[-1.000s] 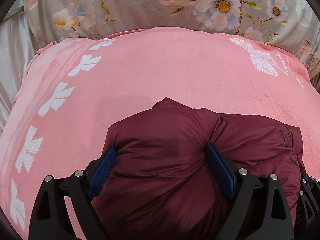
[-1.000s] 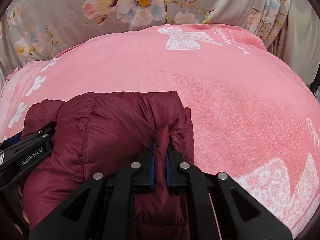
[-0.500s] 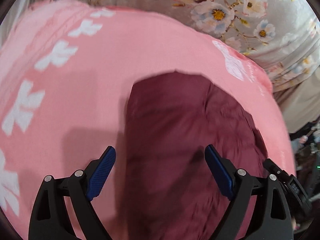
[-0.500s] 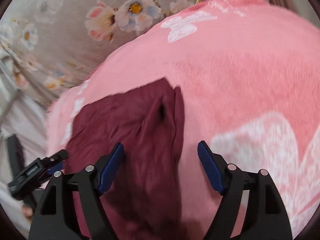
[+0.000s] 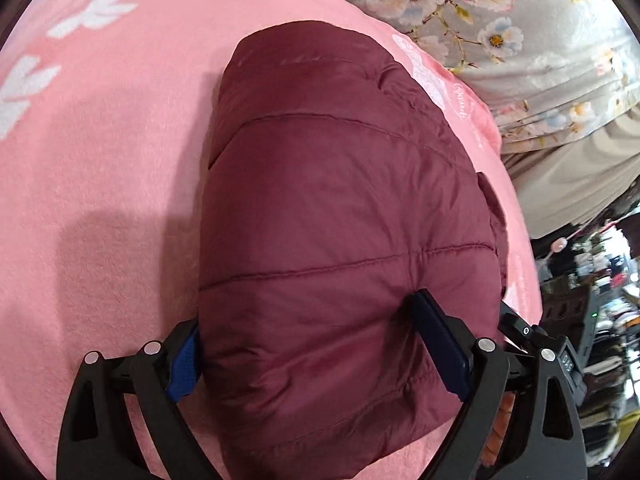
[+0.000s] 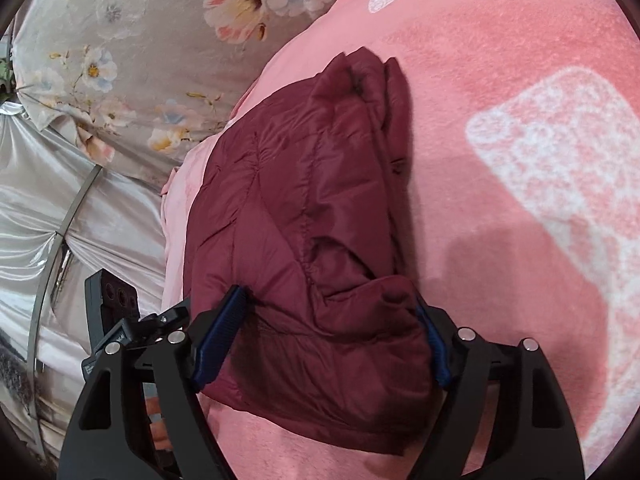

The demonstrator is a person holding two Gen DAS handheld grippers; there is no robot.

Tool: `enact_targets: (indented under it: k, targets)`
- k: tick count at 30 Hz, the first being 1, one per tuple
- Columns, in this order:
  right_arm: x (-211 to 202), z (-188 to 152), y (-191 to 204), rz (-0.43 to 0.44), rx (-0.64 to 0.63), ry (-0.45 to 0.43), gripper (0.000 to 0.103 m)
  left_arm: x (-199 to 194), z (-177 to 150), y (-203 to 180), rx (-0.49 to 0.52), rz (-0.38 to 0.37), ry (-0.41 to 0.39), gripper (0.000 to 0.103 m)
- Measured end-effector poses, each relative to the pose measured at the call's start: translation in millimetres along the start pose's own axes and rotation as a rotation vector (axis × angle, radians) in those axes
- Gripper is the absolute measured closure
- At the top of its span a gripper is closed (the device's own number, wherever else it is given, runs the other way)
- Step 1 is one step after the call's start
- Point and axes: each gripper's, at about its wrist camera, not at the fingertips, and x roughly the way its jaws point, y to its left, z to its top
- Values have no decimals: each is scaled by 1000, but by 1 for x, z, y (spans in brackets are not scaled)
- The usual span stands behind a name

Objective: Fold large clothes

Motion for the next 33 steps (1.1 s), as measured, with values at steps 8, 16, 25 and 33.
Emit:
enact_targets:
  k: [8,16,25,33]
  targets:
    - [-17,10,64,-139,-212,-83,84,-38,6,-28,127,13,-108,64]
    - [-42,41,151,-187,-427,-270,87,-95,41,-69,327,61,-301,70]
    - [-30,109,230,-81,-586,-458,87,-152,109,-90,489,149,-571,71]
    - [38,164,247,-16,-639,-513,87,-144,175,-50,542,165,-682,71]
